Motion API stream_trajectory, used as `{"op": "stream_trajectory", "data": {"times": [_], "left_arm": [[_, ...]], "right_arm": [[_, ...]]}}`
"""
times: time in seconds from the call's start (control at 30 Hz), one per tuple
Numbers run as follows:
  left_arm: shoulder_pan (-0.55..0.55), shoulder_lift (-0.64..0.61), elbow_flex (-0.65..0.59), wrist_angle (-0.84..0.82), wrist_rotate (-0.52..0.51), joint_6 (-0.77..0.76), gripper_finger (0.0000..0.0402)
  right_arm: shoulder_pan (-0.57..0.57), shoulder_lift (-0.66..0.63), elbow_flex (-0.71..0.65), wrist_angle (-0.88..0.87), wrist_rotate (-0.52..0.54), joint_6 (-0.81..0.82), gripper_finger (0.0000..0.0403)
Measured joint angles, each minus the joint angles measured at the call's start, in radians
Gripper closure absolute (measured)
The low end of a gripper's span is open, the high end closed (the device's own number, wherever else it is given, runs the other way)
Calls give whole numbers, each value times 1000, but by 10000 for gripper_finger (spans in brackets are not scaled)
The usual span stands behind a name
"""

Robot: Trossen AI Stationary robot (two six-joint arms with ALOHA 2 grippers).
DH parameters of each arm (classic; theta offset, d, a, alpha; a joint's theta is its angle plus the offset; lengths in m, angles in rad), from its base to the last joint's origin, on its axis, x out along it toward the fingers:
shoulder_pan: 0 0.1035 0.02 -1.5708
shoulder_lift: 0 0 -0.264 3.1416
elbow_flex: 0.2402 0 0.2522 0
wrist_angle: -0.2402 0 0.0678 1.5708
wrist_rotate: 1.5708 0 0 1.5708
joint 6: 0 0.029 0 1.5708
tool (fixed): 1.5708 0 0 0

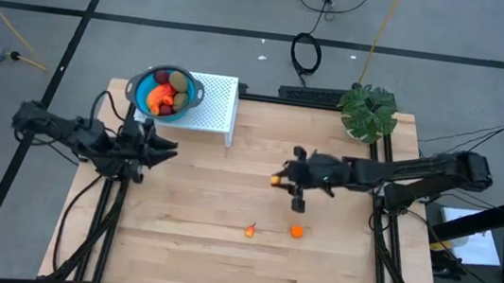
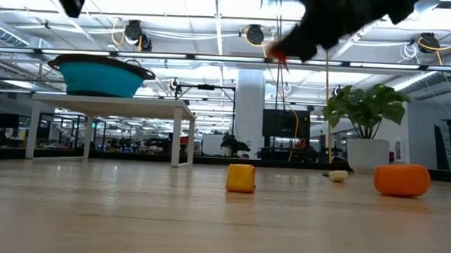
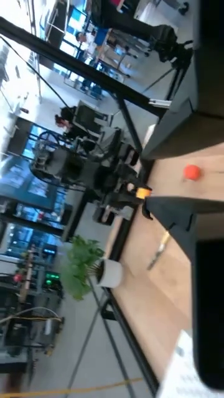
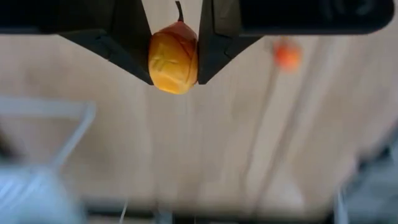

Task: Pick & Place Fruit
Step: Put the orange peach into the blue strainer bowl on the shelf

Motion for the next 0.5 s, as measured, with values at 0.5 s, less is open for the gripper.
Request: {"op": "stream_trajectory", "data": {"times": [0.5], "left_arm": [[0,377,0,560,16,105,159]], "right_arm": [[-8,-85,1,462,-54,-13,307]]}}
